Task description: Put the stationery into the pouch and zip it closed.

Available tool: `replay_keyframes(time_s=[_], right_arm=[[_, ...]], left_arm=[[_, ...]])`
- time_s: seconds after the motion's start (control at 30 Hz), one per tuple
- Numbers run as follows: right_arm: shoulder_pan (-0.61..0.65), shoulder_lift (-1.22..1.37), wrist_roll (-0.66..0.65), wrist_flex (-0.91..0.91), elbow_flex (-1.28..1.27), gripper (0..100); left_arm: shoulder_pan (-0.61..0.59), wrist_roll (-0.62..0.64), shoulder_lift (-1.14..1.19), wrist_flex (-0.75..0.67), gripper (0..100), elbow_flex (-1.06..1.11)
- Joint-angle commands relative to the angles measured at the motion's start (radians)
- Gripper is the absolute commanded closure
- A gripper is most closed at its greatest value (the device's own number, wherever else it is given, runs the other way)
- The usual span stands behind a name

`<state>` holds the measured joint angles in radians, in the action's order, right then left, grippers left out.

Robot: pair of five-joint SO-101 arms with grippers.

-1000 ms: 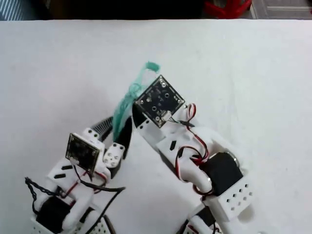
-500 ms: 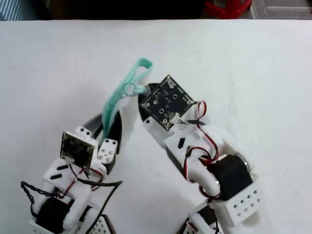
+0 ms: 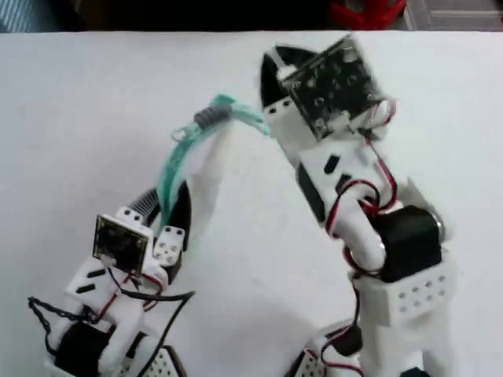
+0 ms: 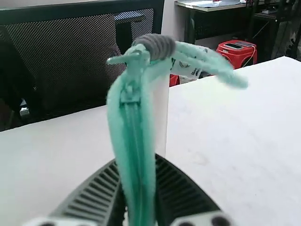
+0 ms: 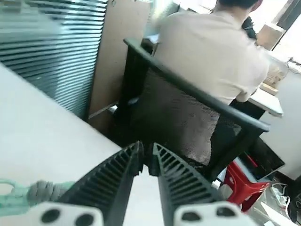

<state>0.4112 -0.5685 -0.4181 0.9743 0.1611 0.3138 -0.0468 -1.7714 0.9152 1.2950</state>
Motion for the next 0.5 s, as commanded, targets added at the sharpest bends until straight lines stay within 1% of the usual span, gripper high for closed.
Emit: replay_keyframes(time_s=[0.0,0.1,0.17,0.2,0.27,0.33,0.4,0.47], right_arm=[[-0.067,0.108,-0.009,-0.022,0.100,98.1],[-0.096,0.168,-0.011,0.012,0.107,98.1],[-0.076,0.163,-0.017,0.054,0.124,98.1],[-0.047,0.153,-0.035,0.096,0.146,97.9],[0.036,0.136,-0.120,0.225,0.218,97.4],[0.131,0.130,-0.178,0.406,0.282,93.3],[0.189,0.130,-0.180,0.567,0.302,86.4],[0.202,0.130,-0.106,0.656,0.284,81.8]], left_arm=[[-0.007,0.002,0.018,0.034,98,0.008],[-0.008,0.002,-0.021,0.034,98,0.012],[-0.008,0.002,-0.059,0.049,98,0.014],[-0.008,0.002,-0.064,0.058,98,0.011],[-0.008,0.002,-0.059,0.057,98,0.014],[-0.013,0.002,-0.058,0.055,98,0.015],[-0.013,0.002,-0.058,0.058,98,0.015],[-0.015,0.002,-0.058,0.058,98,0.015]])
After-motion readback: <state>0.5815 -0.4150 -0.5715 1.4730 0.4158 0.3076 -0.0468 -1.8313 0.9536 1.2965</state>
